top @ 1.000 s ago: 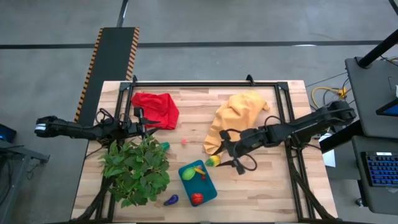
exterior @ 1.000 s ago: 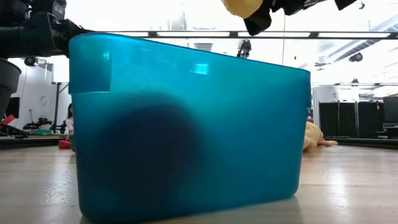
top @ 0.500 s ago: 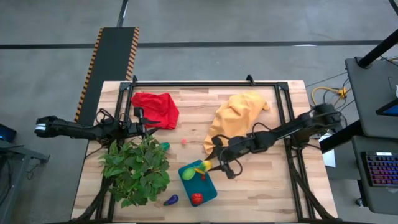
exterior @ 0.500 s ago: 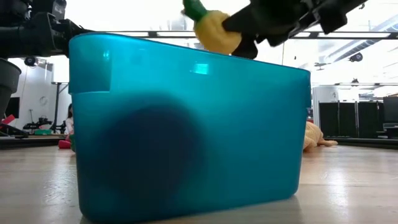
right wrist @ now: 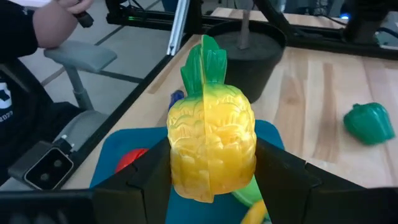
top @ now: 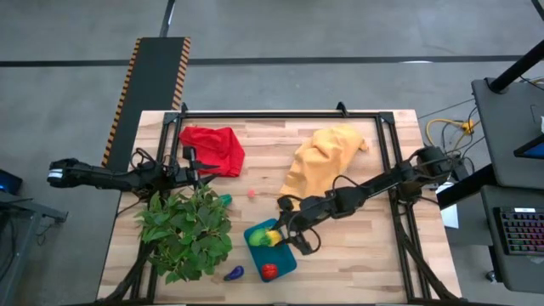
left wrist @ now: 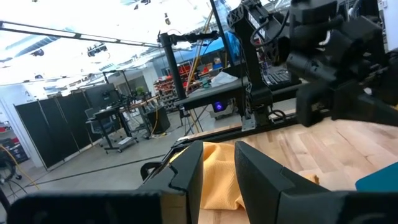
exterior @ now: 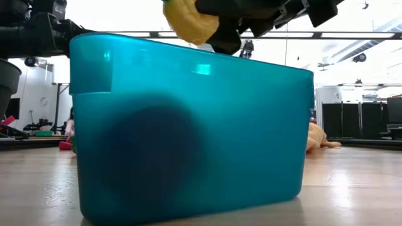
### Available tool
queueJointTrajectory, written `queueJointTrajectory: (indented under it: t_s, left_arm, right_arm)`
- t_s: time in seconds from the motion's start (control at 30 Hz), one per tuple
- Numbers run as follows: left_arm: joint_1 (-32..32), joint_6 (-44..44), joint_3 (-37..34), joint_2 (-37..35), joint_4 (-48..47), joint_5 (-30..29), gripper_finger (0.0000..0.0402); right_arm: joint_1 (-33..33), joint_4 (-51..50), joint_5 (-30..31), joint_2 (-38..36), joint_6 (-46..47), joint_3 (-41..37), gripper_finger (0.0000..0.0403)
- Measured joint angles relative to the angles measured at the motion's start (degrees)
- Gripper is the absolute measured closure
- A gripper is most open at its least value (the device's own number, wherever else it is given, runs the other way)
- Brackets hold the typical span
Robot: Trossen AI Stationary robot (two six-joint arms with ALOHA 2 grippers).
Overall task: Pick and placing Produce into tupperware
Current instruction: Put the pineapple into the bin
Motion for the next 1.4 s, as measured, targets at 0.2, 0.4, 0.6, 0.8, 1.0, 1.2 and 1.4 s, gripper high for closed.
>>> queueJointTrajectory:
  t_s: [0.2, 0.4, 0.6, 0.8, 1.0, 1.2, 1.4]
  left_arm:
    - [0.0, 1.3, 0.0, -0.3, 0.7, 0.0, 0.0323]
    - [0.0, 1.4, 0.0, -0.4, 0.9, 0.0, 0.0323]
    - [0.0, 1.4, 0.0, -0.4, 1.0, 0.0, 0.0323]
    - [0.0, 1.4, 0.0, -0.3, 1.4, 0.0, 0.0323]
    - [0.0, 1.4, 0.0, -0.3, 1.4, 0.0, 0.0323]
    - [0.0, 1.4, 0.0, -0.1, 1.4, 0.0, 0.0323]
    - [0.0, 1.6, 0.0, -0.3, 1.4, 0.0, 0.0323]
  right_arm:
    - [0.6, 0.8, 0.2, 3.0, 1.3, 1.1, 0.0209]
    - [1.1, 0.4, 0.2, 7.7, 4.3, 4.3, 0.0209]
    - [1.9, -0.8, 0.2, 10.2, 6.3, 6.7, 0.0209]
    - [2.8, -7.4, 0.6, 11.9, 8.4, 9.5, 0.0209]
    - [3.1, -13.7, 0.9, 13.0, 8.8, 13.3, 0.0209]
    - [4.1, -17.5, 2.9, 12.9, 7.3, 15.3, 0.0209]
    - [5.1, -20.8, 3.8, 13.1, 7.6, 15.9, 0.0209]
